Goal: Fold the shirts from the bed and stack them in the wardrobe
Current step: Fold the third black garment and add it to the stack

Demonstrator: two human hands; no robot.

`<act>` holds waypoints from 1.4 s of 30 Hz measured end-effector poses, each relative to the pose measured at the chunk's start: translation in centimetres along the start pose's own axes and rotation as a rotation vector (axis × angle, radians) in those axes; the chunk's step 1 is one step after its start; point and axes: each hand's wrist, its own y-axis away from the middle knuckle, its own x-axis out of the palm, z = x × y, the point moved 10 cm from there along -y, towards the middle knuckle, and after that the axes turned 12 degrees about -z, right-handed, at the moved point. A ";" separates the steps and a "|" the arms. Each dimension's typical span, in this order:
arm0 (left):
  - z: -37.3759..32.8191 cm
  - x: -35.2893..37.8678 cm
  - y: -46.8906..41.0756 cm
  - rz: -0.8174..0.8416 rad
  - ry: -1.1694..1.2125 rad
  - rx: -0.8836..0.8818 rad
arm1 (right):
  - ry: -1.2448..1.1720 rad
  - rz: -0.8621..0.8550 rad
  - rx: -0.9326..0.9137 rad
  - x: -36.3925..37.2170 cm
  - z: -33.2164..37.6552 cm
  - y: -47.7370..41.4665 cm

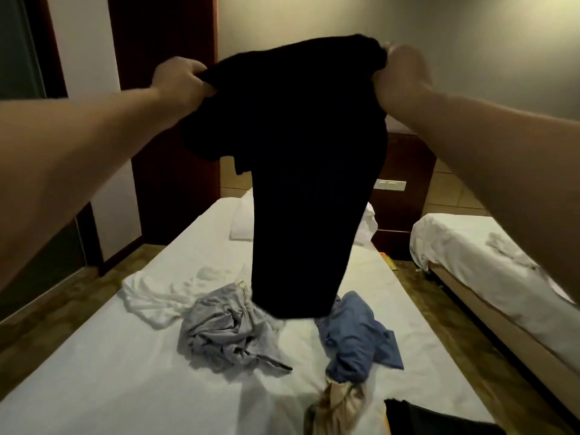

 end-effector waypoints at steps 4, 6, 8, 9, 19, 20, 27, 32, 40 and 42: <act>-1.7 -3.6 3.3 0.024 0.003 0.059 | -0.016 0.030 -0.076 -2.8 1.9 2.8; -2.2 -5.6 7.0 0.074 -0.027 0.076 | -0.026 0.096 -0.137 -4.2 2.5 6.2; -2.2 -7.1 12.2 0.167 -0.139 0.121 | -0.021 0.173 -0.206 -5.8 2.9 11.1; -2.1 -7.6 15.3 0.219 -0.205 0.152 | -0.019 0.222 -0.239 -6.7 3.1 13.9; 8.4 -7.4 48.5 0.766 -0.438 0.128 | 0.126 0.889 -0.251 -6.0 -2.7 50.1; 9.4 -7.1 50.8 0.815 -0.465 0.119 | 0.131 0.936 -0.224 -5.8 -3.3 53.0; 10.9 -8.6 57.4 0.809 -0.463 0.171 | 0.040 0.811 -0.220 -8.7 -3.4 60.1; 9.2 -10.8 60.9 0.697 -0.385 0.256 | -0.005 0.684 -0.284 -12.3 -2.4 61.7; 12.9 -13.7 65.5 0.446 -0.298 -0.174 | -0.141 0.921 -0.156 -14.3 -3.7 67.0; 12.8 -14.5 65.1 0.339 -0.271 -0.256 | -0.175 0.795 -0.058 -15.3 -4.1 64.9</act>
